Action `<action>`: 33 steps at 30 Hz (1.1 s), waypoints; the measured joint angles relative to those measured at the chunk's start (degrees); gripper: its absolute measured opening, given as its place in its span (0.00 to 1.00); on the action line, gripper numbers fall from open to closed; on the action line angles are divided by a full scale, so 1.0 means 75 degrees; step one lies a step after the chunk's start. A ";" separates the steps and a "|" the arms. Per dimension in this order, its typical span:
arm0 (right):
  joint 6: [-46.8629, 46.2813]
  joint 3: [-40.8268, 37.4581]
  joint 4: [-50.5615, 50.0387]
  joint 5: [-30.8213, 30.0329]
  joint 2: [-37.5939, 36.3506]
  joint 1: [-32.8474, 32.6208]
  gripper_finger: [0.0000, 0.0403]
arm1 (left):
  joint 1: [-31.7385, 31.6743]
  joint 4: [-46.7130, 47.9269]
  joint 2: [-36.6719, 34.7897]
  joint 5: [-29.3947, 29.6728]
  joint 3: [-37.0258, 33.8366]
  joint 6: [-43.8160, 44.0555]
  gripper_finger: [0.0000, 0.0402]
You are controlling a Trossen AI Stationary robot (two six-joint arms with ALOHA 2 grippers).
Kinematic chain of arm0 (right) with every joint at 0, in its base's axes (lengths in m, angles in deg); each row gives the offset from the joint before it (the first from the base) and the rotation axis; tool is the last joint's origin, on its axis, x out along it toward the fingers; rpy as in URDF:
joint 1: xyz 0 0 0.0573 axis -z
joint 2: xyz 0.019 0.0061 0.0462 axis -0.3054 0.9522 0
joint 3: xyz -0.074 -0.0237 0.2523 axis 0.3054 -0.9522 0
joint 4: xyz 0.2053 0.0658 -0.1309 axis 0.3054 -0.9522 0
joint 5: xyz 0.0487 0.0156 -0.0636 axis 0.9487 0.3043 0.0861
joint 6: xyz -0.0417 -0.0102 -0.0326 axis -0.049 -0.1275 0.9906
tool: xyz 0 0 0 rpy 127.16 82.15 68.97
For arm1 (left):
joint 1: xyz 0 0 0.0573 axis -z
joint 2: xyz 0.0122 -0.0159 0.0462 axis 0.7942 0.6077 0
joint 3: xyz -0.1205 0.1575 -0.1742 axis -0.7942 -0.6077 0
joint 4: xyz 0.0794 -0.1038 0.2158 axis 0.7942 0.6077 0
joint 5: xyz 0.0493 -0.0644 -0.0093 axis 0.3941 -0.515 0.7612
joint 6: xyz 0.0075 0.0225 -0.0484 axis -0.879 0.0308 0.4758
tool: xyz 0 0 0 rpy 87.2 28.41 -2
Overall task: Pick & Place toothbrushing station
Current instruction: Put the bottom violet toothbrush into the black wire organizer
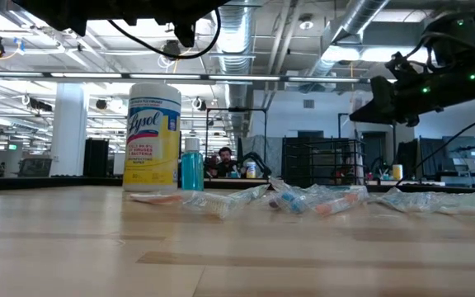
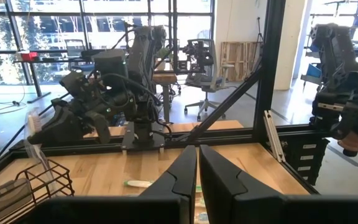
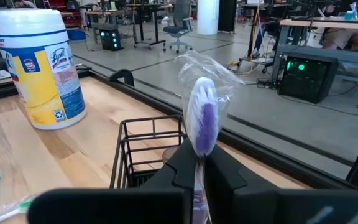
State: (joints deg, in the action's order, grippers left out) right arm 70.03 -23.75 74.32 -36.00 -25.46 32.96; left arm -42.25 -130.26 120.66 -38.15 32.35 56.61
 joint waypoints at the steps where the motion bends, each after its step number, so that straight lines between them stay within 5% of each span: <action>1: 0.0002 0.0000 0.0018 -0.0003 0.0048 0.0000 0.05 | 0.0000 0.0000 0.0000 0.0000 0.0000 0.0000 0.03; 22: 0.0465 -0.0012 0.0232 -0.0015 0.0124 -0.0006 0.14 | 0.0000 0.0000 0.0000 0.0000 0.0000 -0.0003 0.03; 33: 0.0681 -0.0012 0.0302 -0.0109 0.0119 -0.0002 0.33 | 0.0000 0.0000 0.0000 -0.0002 0.0000 -0.0003 0.03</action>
State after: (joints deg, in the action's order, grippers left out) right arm 75.13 -23.84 76.59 -36.82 -24.57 32.95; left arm -42.25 -130.26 120.66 -38.17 32.35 56.58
